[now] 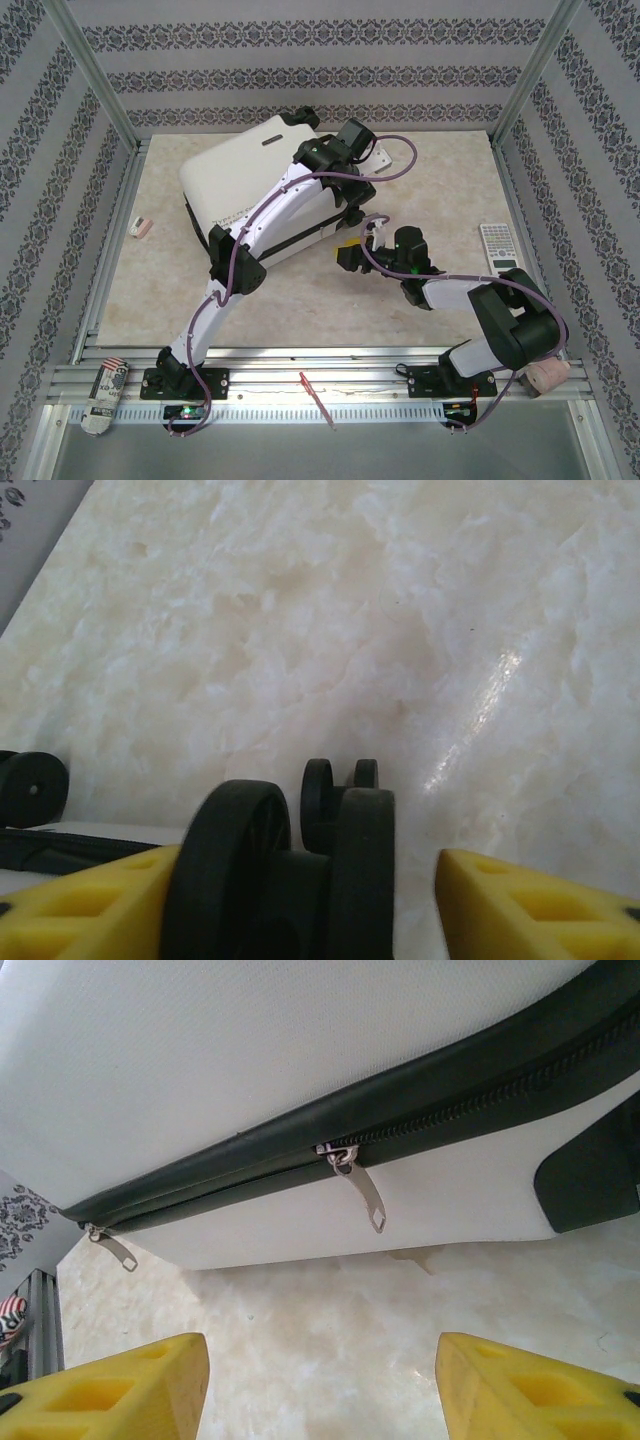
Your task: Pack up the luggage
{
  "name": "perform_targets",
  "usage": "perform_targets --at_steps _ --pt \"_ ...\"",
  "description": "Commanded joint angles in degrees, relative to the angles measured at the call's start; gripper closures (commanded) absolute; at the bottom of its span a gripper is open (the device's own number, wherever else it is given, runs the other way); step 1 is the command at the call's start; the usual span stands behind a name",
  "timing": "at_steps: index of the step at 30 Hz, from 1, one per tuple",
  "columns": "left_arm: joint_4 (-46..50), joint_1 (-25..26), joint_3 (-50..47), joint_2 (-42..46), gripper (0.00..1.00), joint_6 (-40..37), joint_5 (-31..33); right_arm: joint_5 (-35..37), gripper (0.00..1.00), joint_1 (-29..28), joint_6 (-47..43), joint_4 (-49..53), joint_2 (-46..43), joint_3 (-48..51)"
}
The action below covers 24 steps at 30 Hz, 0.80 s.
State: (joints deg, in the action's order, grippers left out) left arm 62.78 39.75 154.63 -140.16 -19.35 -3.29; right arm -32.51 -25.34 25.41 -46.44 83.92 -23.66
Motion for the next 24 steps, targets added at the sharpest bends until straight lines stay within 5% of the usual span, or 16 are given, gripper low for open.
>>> perform_targets --at_steps 1,8,13,24 --pt "3.2 0.6 0.1 -2.2 0.46 -1.2 0.6 1.1 0.40 -0.9 -2.5 -0.2 0.3 -0.4" --pt "3.5 0.7 0.1 -2.9 0.75 -1.9 1.3 6.6 0.42 -4.8 -7.9 2.4 1.6 -2.1" --pt "0.5 0.7 0.3 -0.6 0.86 -0.6 4.4 14.6 0.50 -8.8 -13.6 0.7 4.7 -3.1" --pt "-4.0 0.7 0.3 3.5 0.89 5.2 12.0 21.5 0.55 -10.0 -19.3 -3.6 12.8 -9.6"
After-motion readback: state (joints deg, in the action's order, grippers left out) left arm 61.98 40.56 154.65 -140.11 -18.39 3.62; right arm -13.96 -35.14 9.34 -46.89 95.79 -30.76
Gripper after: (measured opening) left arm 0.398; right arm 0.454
